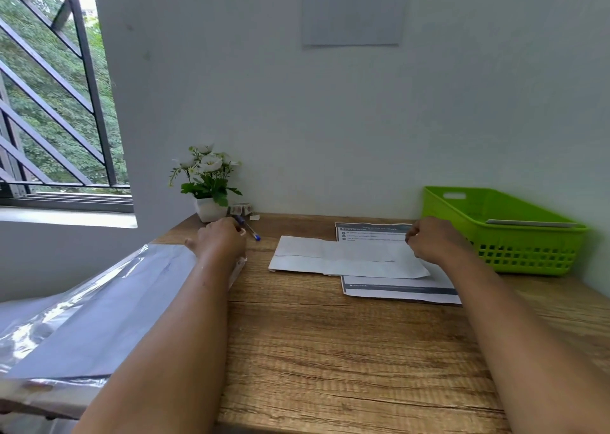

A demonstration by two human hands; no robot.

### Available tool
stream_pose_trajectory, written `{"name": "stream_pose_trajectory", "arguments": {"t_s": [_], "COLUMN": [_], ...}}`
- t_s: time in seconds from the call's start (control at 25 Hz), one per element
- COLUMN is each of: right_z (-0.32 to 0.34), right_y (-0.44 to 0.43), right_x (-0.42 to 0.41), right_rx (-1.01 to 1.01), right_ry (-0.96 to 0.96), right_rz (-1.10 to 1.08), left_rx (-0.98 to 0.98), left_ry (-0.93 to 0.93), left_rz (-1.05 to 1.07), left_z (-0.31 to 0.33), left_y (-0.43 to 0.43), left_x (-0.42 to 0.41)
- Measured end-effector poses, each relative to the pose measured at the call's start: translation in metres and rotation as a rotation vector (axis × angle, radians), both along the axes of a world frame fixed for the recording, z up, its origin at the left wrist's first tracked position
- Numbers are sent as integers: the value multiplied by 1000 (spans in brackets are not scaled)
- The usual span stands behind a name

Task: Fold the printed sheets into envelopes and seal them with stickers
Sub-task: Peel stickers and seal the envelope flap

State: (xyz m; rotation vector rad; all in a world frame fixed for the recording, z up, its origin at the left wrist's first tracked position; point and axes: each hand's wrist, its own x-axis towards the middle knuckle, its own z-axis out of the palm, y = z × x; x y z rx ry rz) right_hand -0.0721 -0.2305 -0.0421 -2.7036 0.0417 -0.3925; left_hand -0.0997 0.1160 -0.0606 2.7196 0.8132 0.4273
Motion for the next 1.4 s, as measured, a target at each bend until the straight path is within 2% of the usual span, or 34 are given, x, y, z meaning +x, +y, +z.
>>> {"name": "stream_pose_trajectory", "arguments": {"t_s": [0.16, 0.24, 0.36, 0.48, 0.6, 0.72, 1.04, 1.4], "right_z": [2, 4, 9, 10, 11, 12, 14, 14], "right_y": [4, 10, 33, 58, 64, 61, 65, 61], "right_x": [-5, -9, -22, -34, -38, -39, -40, -39], "right_rx": [30, 102, 242, 479, 702, 832, 638, 566], "right_ry": [-56, -115, -201, -182, -223, -239, -494, -561], "right_rz": [50, 143, 378, 551, 594, 598, 537, 527], "left_rx": [-14, -107, -414, -656, -711, -676, -606, -671], "left_ry": [-28, -124, -271, -347, -429, -424, -460, -518], "left_rz": [28, -124, -519, -792, -889, -908, -895, -939], "left_z": [0, 8, 23, 31, 31, 28, 24, 20], "left_y": [-3, -9, -38, -84, -109, -114, -125, -130], "left_x": [-7, -8, -13, -16, -11, -9, -11, -4]}}
